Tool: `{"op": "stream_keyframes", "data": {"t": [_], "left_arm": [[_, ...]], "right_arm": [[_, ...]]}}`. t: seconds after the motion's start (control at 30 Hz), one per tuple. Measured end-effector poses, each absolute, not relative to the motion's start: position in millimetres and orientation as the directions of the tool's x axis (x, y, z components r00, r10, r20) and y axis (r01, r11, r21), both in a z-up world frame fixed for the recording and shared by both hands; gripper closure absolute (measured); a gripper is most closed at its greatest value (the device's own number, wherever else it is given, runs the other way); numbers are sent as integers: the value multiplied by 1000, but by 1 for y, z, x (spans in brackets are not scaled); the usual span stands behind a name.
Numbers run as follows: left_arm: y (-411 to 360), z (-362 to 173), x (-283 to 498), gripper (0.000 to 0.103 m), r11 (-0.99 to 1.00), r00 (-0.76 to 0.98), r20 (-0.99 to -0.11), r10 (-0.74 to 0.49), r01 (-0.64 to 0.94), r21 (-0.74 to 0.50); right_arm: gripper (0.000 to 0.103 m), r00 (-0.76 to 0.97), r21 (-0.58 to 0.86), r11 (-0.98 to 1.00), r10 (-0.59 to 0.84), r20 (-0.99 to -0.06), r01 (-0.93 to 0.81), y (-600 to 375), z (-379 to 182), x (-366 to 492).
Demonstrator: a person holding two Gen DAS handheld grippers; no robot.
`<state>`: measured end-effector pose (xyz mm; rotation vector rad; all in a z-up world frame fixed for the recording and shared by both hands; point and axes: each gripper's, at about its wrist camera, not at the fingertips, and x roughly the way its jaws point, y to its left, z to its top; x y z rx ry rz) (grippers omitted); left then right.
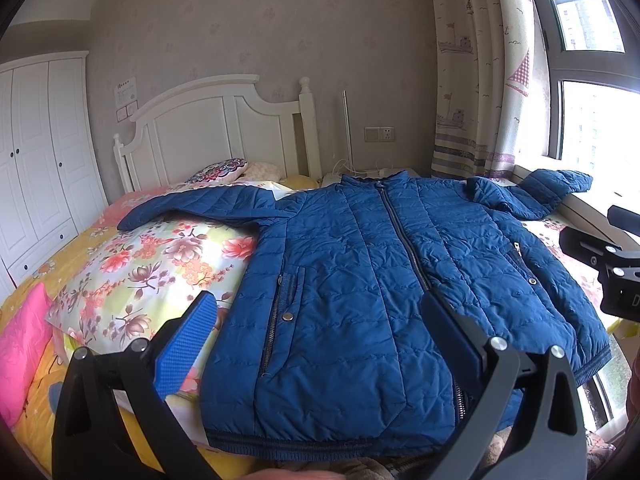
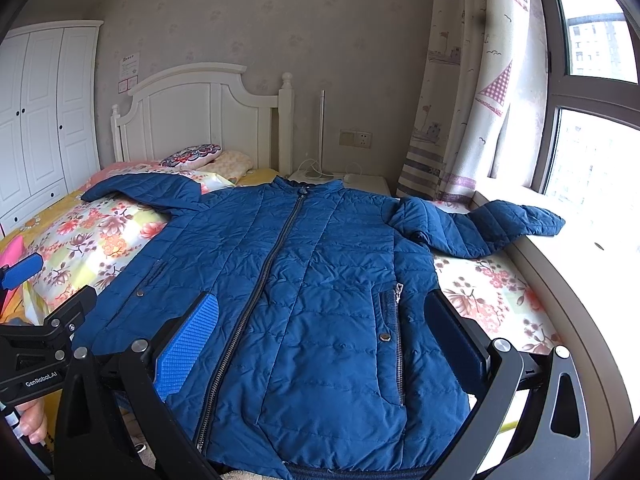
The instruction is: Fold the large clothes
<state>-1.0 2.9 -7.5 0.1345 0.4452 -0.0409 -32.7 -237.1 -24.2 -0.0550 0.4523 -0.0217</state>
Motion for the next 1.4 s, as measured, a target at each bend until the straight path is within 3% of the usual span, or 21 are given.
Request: {"op": "stream_keyframes", "data": {"t": [0.93,1.4], "left_arm": [[7,-13,0,2,991,897,-442,-9,68,119],[0,-19,20,2,987,863,-505,-4,84,136]], "right_arm": [[4,893,-40,999,-25,-449,8,-240,-29,-32],[4,869,0,1000,-21,-495,24,-260,-42,-13]]}}
